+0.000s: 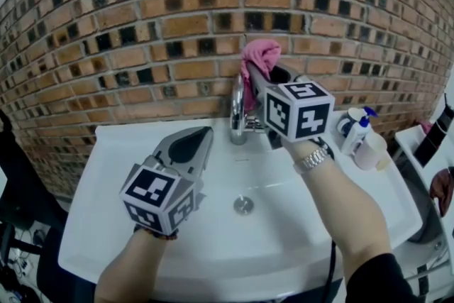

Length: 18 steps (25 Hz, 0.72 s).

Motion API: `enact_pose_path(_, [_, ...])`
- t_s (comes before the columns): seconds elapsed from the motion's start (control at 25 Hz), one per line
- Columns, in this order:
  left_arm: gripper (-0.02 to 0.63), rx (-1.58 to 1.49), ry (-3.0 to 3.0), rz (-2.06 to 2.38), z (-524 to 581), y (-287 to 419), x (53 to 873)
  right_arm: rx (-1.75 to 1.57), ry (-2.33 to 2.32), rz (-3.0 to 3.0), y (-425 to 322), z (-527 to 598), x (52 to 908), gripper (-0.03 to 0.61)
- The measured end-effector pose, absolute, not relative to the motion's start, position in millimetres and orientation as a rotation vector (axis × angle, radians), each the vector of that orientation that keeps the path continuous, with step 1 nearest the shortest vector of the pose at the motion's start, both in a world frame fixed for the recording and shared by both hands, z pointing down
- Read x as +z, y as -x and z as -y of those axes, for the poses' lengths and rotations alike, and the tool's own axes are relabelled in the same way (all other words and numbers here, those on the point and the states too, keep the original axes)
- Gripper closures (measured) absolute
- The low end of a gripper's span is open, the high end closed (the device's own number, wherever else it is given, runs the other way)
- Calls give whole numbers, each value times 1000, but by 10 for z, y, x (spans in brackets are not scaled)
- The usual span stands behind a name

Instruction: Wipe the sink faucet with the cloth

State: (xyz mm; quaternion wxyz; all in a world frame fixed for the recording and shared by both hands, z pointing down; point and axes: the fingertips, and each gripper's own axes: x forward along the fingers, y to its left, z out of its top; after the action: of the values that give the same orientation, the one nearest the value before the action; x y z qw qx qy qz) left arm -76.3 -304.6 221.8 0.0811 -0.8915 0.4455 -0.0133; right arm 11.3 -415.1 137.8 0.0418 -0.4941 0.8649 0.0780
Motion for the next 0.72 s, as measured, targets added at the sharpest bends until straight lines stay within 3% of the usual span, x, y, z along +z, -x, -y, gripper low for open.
enact_pose_path(0.72, [611, -63, 2667, -1341, 3051, 784, 2278, 129, 1655, -2770, -129, 4544, 2066, 505])
